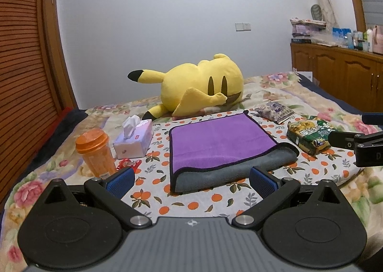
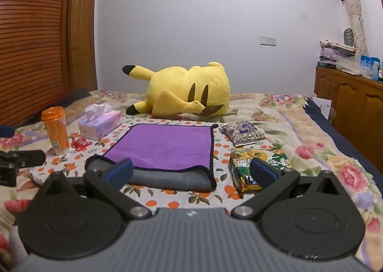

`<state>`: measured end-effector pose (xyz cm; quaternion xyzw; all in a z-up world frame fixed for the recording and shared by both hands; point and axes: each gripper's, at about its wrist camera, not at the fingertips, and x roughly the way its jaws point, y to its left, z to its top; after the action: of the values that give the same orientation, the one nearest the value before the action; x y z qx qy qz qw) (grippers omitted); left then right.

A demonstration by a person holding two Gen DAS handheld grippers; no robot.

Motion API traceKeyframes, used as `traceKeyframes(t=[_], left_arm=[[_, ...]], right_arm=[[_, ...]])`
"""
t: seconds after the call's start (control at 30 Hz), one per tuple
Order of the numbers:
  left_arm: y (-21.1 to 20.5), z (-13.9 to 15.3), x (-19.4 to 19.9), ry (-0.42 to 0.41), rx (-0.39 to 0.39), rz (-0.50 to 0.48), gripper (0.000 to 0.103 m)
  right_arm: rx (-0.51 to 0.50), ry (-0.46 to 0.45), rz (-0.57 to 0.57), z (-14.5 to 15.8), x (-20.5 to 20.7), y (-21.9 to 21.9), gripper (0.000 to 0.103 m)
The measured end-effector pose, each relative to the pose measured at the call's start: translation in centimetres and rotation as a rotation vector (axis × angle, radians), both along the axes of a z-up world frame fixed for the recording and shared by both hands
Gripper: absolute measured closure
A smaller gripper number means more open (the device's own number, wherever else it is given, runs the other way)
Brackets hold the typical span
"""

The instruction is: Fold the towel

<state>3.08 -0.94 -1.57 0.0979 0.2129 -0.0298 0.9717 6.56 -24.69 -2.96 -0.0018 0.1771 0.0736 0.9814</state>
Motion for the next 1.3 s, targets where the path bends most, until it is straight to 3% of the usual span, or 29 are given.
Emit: traceKeyframes(t=[0.33, 1.3], left_arm=[[-0.4, -0.6, 2.1, 0.026, 0.033, -0.017, 0.000], [2.0, -1.6, 9.3, 0.106, -0.016, -0.005, 0.000]], right_arm=[[-0.005, 0.023, 0.007, -0.4, 1.6, 0.1, 0.000], [-0.037, 0.078, 0.066, -1.9, 8.2, 1.1, 0.000]])
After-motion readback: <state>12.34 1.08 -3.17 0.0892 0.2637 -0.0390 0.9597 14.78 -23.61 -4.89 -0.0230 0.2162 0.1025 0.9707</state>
